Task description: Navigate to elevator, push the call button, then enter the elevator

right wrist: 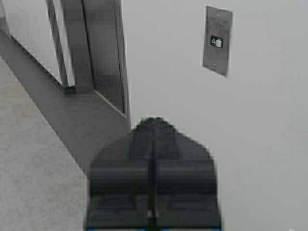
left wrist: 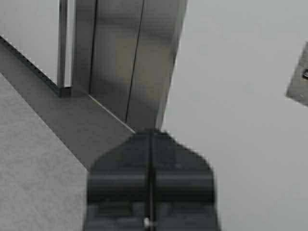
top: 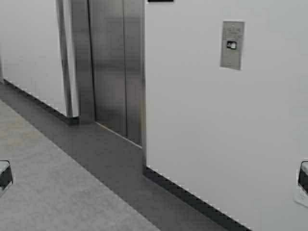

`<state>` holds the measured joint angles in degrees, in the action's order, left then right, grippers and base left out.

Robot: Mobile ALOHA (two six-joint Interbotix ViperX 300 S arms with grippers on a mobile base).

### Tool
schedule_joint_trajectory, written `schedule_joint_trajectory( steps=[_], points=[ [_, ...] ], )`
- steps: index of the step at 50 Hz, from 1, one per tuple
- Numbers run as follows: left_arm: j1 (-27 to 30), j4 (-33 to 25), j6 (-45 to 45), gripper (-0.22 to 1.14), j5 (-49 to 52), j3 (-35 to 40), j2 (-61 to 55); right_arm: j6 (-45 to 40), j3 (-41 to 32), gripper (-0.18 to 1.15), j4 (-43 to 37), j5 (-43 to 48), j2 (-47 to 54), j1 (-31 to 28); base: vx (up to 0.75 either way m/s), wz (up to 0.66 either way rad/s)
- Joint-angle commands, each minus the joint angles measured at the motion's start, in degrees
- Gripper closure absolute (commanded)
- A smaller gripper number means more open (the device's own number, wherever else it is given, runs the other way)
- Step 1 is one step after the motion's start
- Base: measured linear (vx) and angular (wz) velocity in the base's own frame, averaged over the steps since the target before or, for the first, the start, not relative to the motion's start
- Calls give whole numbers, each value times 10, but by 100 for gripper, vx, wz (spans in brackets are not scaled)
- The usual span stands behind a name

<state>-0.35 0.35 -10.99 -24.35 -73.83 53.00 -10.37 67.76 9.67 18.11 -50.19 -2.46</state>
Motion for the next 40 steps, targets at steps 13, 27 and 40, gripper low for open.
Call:
schedule_joint_trajectory(
  steps=[13,27,40],
  points=[
    [0,-1,-14,89,1,-2,30,11,-50,92,41,-105,24,-18,51,4],
    [-1,-8,-15,89,2,-12,62,22,-70,92,55,-154,83,-21,48,1],
    [0,-8,-18,89,3,-11,62,27,-117,92,74,-284,113,-24,43,9]
  ],
)
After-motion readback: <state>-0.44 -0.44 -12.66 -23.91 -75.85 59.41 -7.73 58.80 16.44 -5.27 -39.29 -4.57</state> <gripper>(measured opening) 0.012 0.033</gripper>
